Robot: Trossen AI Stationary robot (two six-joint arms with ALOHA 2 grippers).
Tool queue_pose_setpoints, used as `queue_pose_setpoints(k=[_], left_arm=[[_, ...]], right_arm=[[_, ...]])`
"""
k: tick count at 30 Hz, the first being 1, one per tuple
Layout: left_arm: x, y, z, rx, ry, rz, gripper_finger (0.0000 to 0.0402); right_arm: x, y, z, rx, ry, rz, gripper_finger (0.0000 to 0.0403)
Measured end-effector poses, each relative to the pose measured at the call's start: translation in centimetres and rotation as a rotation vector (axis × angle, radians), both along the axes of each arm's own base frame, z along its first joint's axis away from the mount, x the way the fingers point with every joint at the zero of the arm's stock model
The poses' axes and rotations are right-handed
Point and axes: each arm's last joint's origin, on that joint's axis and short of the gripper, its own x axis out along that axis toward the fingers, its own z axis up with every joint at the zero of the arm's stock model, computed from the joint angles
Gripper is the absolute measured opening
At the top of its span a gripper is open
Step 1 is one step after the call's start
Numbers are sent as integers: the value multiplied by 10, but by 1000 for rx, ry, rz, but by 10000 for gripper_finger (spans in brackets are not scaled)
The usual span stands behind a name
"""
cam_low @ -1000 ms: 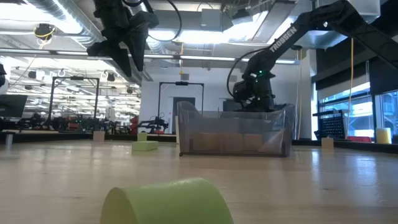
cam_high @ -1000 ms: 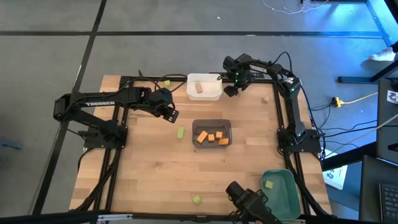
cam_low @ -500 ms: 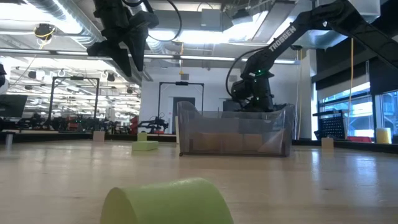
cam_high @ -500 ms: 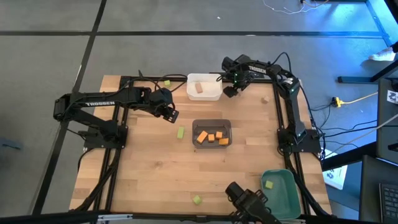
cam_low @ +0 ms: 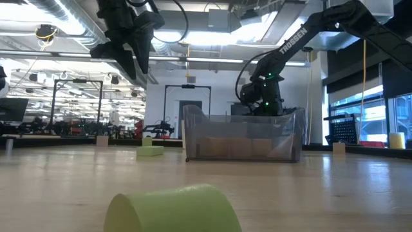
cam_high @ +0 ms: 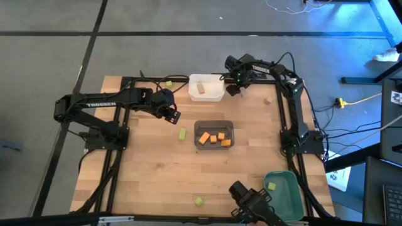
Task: Sort & place blocks by color
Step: Put the brown block into the white bin
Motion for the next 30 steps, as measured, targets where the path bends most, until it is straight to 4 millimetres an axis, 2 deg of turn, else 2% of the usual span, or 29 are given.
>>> queue_pose_setpoints(k=[12, 21, 30], left_arm=[[0, 0, 0, 0, 0, 0, 153], [0, 0, 0, 0, 0, 0, 153], [0, 0, 0, 0, 0, 0, 153]], right_arm=[[-12, -11, 0, 50, -79, -90, 251], [-12, -12, -1, 53, -81, -96, 251], [-20, -2, -18, 89, -53, -93, 250]])
